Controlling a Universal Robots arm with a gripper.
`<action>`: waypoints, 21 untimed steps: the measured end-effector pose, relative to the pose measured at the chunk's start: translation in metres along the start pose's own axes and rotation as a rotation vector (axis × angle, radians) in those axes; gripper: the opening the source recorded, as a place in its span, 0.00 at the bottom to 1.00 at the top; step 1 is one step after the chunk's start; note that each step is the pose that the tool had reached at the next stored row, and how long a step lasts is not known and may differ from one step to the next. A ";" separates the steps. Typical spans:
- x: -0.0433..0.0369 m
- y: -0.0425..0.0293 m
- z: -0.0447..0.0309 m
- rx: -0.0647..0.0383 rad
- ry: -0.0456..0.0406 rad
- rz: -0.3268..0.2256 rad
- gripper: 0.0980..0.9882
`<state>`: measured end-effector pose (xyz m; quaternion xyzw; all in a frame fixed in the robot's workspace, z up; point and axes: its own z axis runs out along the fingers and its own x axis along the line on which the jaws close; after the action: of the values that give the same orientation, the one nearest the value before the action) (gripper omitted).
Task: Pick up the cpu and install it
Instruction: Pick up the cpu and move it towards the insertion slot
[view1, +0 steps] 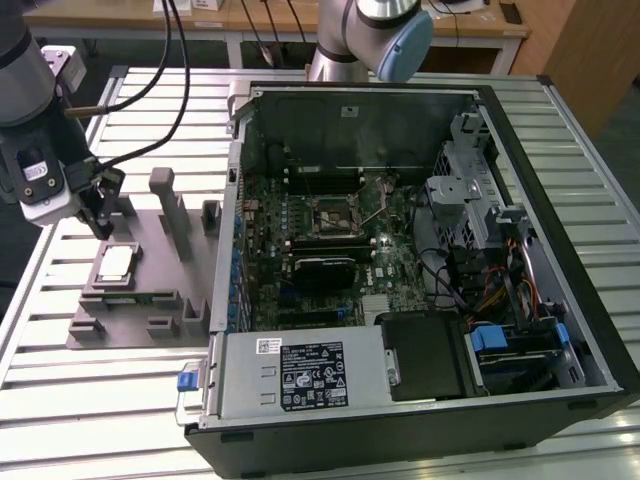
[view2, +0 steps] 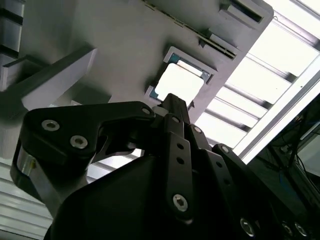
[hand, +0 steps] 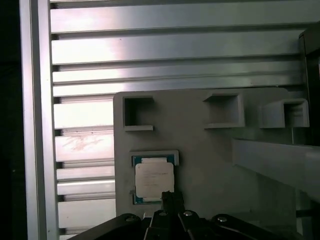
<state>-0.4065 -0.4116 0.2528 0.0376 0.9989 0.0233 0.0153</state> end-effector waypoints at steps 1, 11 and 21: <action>0.0002 -0.0007 0.0018 0.000 0.0000 0.000 0.01; 0.0021 -0.0074 0.0198 -0.004 0.0002 -0.001 0.01; 0.0071 -0.0088 0.0378 -0.004 0.0003 -0.003 0.01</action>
<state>-0.4131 -0.4181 0.2144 0.0363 0.9989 0.0255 0.0153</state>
